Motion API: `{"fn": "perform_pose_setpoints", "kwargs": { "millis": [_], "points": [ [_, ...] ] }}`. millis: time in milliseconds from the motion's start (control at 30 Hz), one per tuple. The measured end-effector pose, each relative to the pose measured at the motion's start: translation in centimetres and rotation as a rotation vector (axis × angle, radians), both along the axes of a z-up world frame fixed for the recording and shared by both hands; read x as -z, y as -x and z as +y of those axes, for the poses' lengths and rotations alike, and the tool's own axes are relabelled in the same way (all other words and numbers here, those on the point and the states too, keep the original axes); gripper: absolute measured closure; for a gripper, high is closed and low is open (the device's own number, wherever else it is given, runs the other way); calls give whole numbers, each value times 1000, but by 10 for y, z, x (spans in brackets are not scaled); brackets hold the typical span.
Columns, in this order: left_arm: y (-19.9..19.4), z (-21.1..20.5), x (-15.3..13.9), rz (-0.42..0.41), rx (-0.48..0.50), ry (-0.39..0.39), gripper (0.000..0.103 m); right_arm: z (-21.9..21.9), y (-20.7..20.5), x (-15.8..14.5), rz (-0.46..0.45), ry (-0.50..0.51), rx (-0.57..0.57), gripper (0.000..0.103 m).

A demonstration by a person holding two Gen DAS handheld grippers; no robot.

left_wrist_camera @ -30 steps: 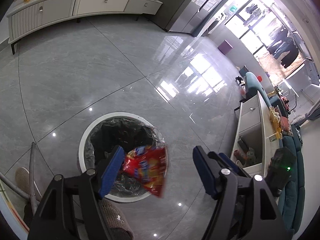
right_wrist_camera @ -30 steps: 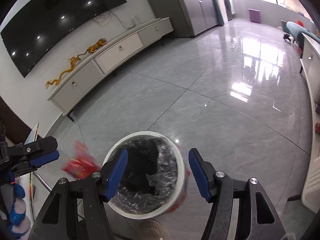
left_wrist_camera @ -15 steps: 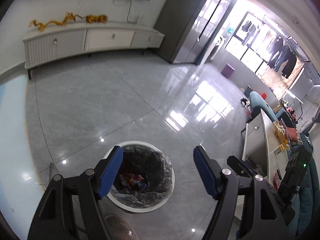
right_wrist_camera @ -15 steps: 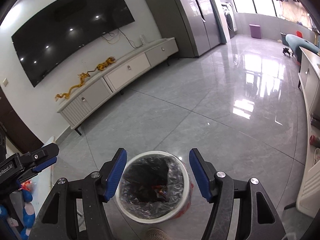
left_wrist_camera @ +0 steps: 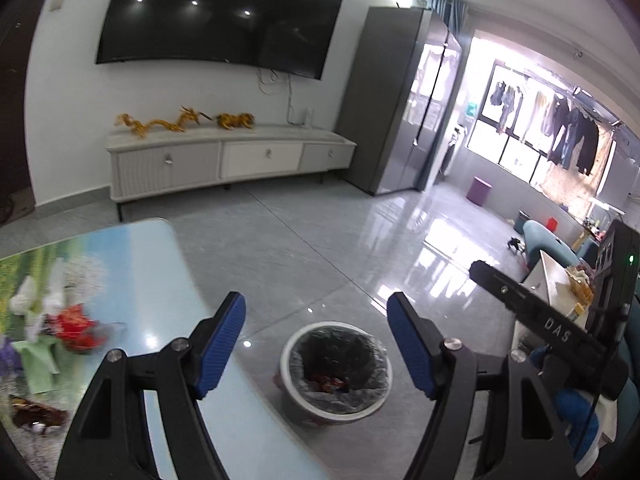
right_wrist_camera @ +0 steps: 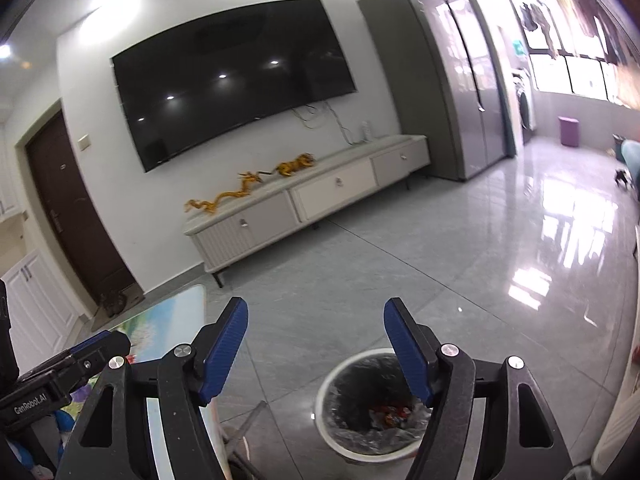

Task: Collect trash
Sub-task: 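Return both tools from the bin to the table, then grasp the pink wrapper with the left tool and lift it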

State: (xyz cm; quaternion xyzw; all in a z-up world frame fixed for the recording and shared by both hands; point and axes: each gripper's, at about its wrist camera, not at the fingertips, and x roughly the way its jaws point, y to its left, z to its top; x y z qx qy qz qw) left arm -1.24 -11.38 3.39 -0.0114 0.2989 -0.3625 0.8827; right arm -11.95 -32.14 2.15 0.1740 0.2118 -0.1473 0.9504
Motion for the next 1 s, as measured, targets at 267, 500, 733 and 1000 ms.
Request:
{"fn": "perform_pose_setpoints", "kwargs": {
  "millis": [267,500,733,1000],
  "points": [
    [21,113,2,-61,-135,-41,31,54,-12,-13,-24,43,-131,33],
    [44,216,34,-34,-227,-98,31,94,-14,-13,-17,63,-232,32],
    [60,270,95,72,-278,-201,31,141,-38,4,31,38,-374,31],
    [59,262,136,144,-194,-275,32,193,-67,32,135,60,-505,31]
  ]
}}
